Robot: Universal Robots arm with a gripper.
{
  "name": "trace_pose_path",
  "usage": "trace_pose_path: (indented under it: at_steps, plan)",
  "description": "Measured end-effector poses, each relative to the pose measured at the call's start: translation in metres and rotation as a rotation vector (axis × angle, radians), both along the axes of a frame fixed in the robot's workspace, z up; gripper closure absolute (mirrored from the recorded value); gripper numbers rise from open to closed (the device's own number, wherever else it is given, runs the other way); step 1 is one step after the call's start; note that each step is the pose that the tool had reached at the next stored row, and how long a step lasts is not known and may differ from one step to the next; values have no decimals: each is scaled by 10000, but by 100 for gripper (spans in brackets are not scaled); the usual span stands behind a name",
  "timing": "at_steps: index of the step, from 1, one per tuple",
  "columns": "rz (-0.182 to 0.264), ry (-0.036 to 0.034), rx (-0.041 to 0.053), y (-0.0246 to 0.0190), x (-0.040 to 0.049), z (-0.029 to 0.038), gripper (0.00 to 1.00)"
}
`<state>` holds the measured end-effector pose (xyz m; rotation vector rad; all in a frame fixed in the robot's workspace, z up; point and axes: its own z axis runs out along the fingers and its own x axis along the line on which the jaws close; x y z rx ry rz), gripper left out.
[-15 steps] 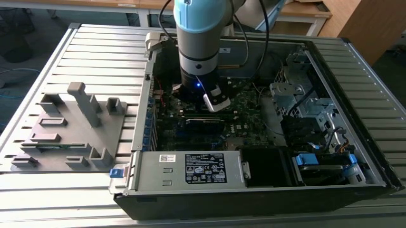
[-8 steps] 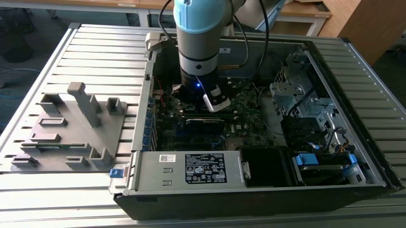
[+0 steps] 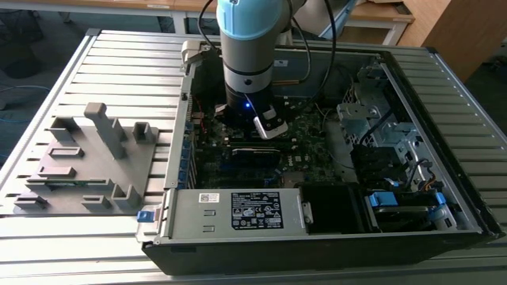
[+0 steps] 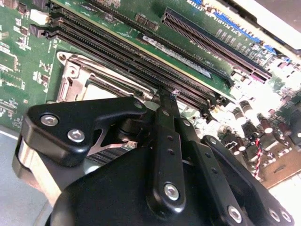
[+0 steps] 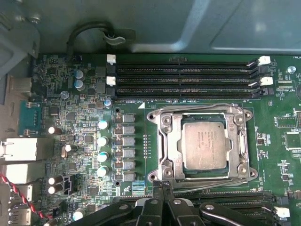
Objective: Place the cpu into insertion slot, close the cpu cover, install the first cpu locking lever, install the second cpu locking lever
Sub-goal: 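Install the second cpu locking lever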
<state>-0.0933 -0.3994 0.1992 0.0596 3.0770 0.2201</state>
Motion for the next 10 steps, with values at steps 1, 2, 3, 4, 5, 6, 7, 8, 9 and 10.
trace_pose_path:
  at_steps: [1,2,3,4,5,6,7,8,9,10]
  plan:
    - [1,1,31,0,0,1,90]
    - [1,1,82,0,-1,1,90]
    - [1,1,127,0,-1,0,90]
    - [1,1,155,0,-2,-1,90]
    - [0,0,173,1,-2,-2,90]
    - [0,-1,186,1,-2,-5,90]
    - [1,-1,199,1,-3,-9,90]
    - [1,0,213,0,-6,-13,90]
    - [1,1,225,0,-9,-17,90]
    - [1,2,240,-1,-13,-20,90]
